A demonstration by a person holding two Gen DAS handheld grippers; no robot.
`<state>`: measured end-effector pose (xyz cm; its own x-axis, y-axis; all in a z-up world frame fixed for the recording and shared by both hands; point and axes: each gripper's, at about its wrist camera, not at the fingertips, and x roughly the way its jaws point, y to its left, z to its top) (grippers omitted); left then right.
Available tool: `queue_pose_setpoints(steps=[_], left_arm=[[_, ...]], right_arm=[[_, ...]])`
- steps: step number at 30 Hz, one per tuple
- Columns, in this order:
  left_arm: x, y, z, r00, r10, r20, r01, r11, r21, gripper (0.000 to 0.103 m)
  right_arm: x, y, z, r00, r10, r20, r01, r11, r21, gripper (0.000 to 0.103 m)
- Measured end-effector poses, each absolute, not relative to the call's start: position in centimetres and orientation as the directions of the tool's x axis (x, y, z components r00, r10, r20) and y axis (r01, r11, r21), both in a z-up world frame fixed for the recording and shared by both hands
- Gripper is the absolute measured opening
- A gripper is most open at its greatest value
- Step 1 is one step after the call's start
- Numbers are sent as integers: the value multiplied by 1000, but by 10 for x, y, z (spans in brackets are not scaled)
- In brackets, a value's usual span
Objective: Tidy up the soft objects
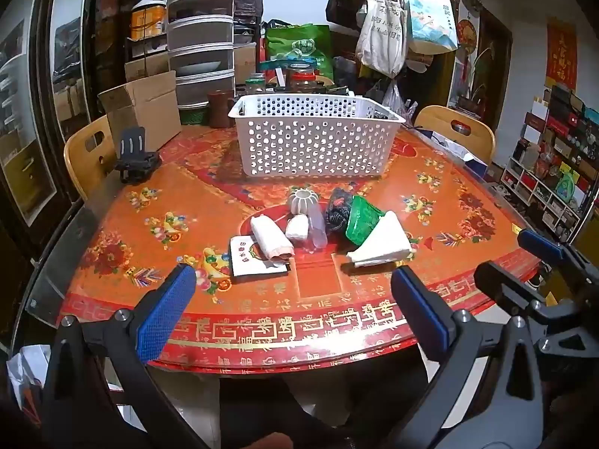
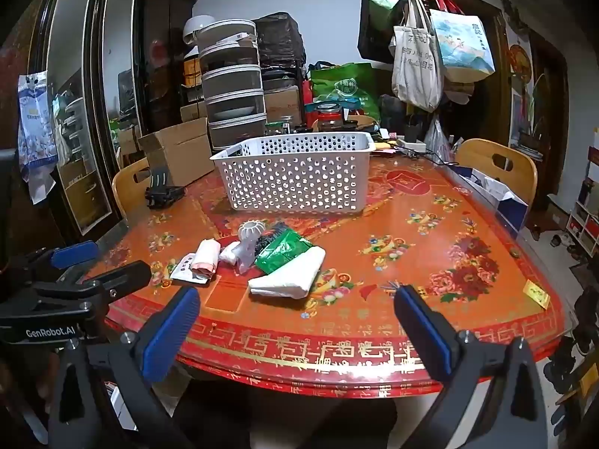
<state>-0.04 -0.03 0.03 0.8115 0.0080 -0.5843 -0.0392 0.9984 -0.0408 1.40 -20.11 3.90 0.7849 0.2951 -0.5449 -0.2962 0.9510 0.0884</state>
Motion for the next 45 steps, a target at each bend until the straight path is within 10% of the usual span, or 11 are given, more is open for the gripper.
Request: queue_pose_setpoints(steps=[45], left_arm=[[-1, -4, 8, 813, -13, -583, -21, 998, -51, 103]], right_arm=[[14, -200, 40, 785, 300, -541, -300, 950, 92, 103]])
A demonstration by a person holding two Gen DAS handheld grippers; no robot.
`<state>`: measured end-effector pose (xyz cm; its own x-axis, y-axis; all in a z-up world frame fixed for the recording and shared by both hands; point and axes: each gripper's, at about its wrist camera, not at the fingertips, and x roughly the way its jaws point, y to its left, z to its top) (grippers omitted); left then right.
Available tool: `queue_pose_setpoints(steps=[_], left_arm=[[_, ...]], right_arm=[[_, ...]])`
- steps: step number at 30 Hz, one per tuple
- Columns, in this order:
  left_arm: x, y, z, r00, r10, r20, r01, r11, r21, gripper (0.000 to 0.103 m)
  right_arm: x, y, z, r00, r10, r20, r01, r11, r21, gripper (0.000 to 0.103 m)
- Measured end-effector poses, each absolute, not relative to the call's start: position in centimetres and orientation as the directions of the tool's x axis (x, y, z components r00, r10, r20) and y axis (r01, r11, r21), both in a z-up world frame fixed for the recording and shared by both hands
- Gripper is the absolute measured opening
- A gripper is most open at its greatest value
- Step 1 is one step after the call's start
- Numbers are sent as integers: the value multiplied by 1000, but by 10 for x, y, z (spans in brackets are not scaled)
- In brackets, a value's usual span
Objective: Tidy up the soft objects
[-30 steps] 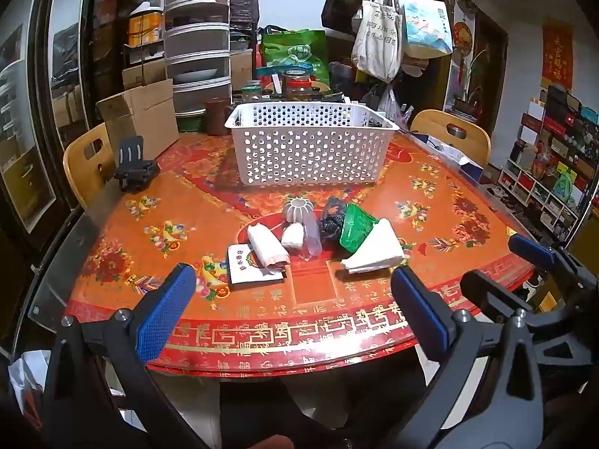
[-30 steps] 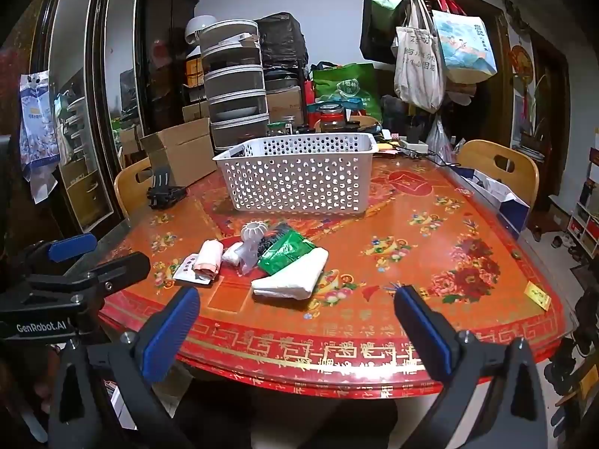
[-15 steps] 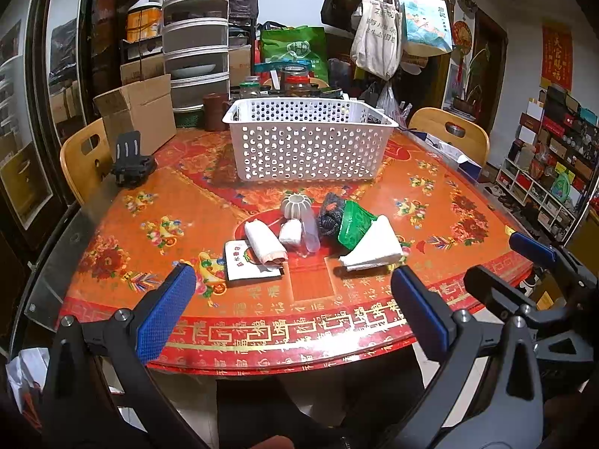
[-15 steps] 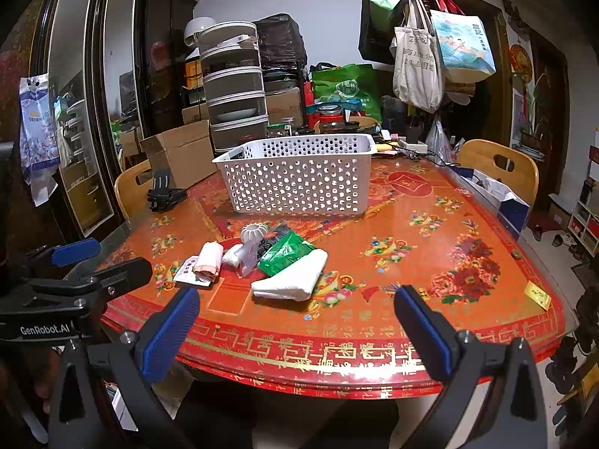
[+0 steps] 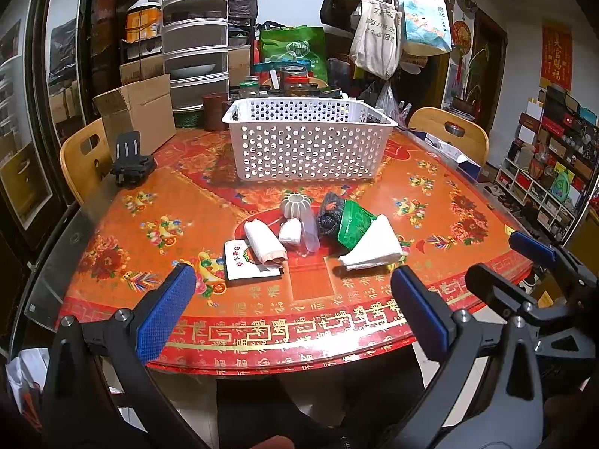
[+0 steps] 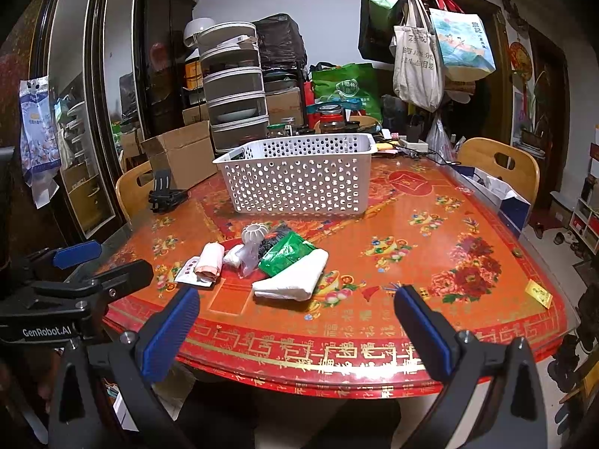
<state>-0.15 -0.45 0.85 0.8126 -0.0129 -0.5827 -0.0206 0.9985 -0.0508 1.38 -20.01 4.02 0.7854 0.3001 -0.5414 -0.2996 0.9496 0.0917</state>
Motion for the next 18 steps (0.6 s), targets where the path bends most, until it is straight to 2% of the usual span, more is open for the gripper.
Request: queue_pose_setpoints(steps=[18], left_arm=[[0, -7, 6, 809, -18, -587, -13, 999, -49, 103]], right_arm=[[12, -197, 45, 783, 304, -542, -301, 949, 97, 103]])
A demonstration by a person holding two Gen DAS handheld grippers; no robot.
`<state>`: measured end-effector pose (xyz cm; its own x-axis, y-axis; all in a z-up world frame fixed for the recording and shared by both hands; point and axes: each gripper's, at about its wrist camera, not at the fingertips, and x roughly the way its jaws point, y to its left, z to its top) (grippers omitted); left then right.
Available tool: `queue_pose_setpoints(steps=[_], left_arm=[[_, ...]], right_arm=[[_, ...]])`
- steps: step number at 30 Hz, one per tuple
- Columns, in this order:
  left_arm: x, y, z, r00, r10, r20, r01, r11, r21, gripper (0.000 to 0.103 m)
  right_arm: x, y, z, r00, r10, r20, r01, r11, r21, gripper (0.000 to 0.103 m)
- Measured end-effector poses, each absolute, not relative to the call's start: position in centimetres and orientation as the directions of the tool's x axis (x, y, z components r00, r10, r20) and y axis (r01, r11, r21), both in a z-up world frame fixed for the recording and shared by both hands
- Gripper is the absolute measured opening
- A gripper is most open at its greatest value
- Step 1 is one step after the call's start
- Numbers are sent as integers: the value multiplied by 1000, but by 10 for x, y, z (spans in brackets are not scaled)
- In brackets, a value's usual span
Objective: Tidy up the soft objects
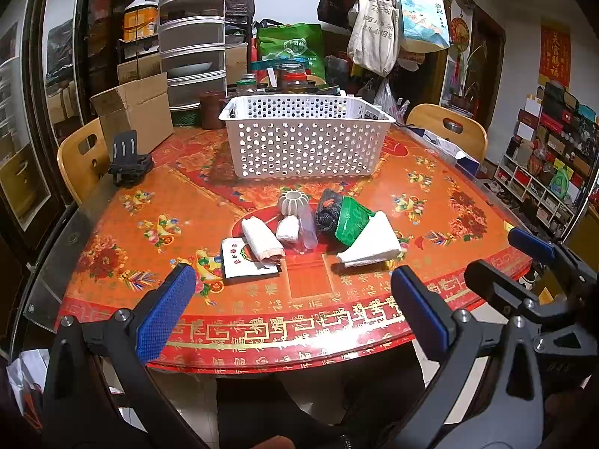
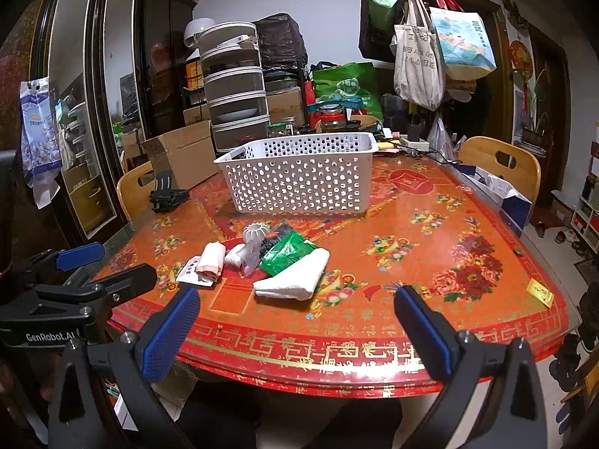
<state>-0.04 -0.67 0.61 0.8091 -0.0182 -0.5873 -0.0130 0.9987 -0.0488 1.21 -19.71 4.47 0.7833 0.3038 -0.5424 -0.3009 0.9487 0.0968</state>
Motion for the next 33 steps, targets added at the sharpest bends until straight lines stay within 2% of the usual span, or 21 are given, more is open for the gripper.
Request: queue_pose_setpoints(steps=[18, 23, 28, 30, 33], left_arm=[[1, -5, 2, 807, -17, -590, -24, 998, -61, 103], [4, 2, 1, 822, -29, -568, -6, 998, -59, 103], [18, 31, -8, 824, -60, -563, -16, 992, -128, 103], [29, 42, -17, 815, -27, -579, -45, 993, -110, 103], [53, 60, -46, 745, -6, -668, -72, 993, -90, 103]], right_arm=[[11, -197, 44, 785, 307, -539, -301, 948, 101, 103], [11, -197, 42, 786, 305, -537, -298, 949, 103, 103], [17, -202, 37, 792, 309, -527, -290, 949, 122, 103], [21, -203, 32, 796, 303, -523, -285, 951, 117, 102], [33, -202, 16, 789, 284, -545, -270, 957, 108, 97]])
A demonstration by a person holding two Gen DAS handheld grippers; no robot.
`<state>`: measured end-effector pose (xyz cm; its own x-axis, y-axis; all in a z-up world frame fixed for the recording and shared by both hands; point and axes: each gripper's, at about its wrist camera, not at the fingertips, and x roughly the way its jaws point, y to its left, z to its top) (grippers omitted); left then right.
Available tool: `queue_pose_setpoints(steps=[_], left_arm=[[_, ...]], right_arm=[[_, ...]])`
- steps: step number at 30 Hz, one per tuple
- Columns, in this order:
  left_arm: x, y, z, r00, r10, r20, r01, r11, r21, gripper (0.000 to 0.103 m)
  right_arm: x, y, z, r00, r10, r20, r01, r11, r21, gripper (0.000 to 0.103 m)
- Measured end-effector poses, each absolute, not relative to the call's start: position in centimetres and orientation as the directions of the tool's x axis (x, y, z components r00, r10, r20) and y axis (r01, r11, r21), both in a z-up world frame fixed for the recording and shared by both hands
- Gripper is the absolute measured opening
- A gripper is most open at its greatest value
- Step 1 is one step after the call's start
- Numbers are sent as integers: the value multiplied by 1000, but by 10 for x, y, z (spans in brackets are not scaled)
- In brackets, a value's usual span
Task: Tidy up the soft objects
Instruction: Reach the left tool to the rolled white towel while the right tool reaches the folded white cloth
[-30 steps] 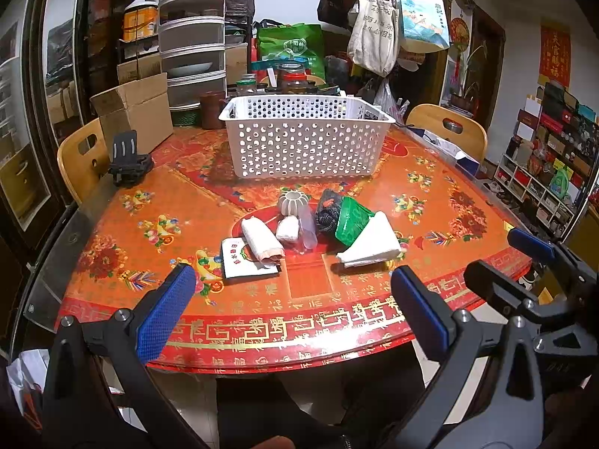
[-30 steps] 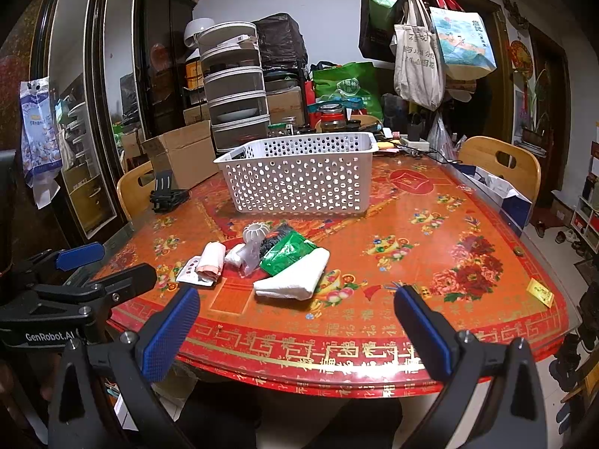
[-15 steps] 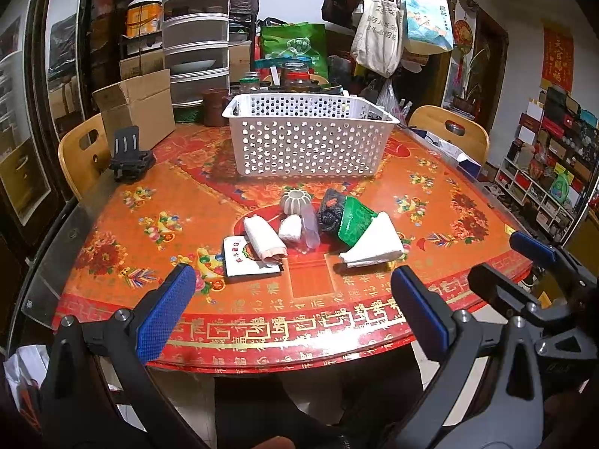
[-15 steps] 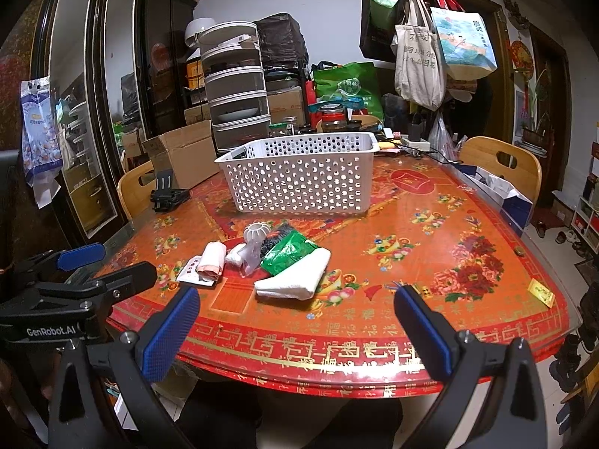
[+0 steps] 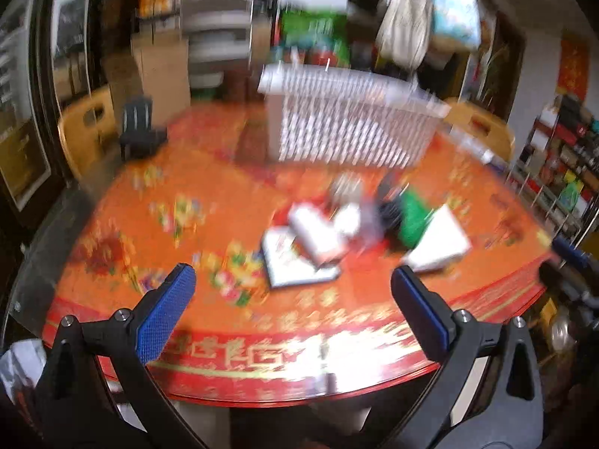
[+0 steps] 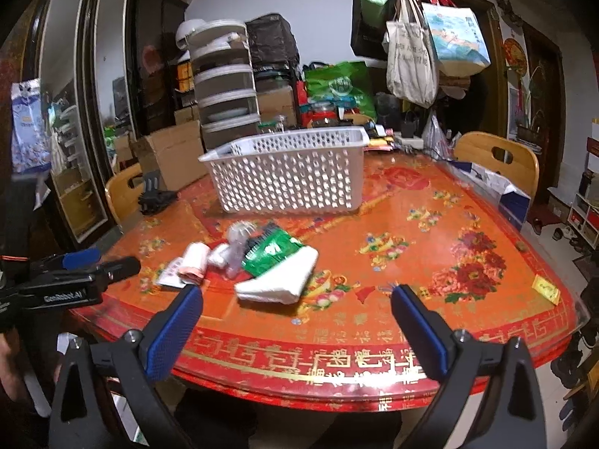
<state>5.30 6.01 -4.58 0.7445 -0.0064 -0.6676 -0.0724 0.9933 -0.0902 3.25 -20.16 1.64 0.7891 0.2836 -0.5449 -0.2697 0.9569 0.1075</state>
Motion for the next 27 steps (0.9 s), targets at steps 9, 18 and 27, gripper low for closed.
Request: queue_pose_setpoints(steps=[9, 18, 27], left_arm=[[72, 79, -83, 728, -8, -686, -72, 993, -89, 103], [98, 47, -76, 723, -108, -682, 22, 991, -134, 98], [128, 35, -82, 702, -112, -703, 23, 991, -135, 75]], right_arm=[[66, -202, -28, 705, 347, -619, -294, 936, 191, 80], [87, -190, -30, 687, 364, -630, -325, 928, 182, 81], [109, -180, -35, 649, 399, -647, -367, 910, 194, 73]])
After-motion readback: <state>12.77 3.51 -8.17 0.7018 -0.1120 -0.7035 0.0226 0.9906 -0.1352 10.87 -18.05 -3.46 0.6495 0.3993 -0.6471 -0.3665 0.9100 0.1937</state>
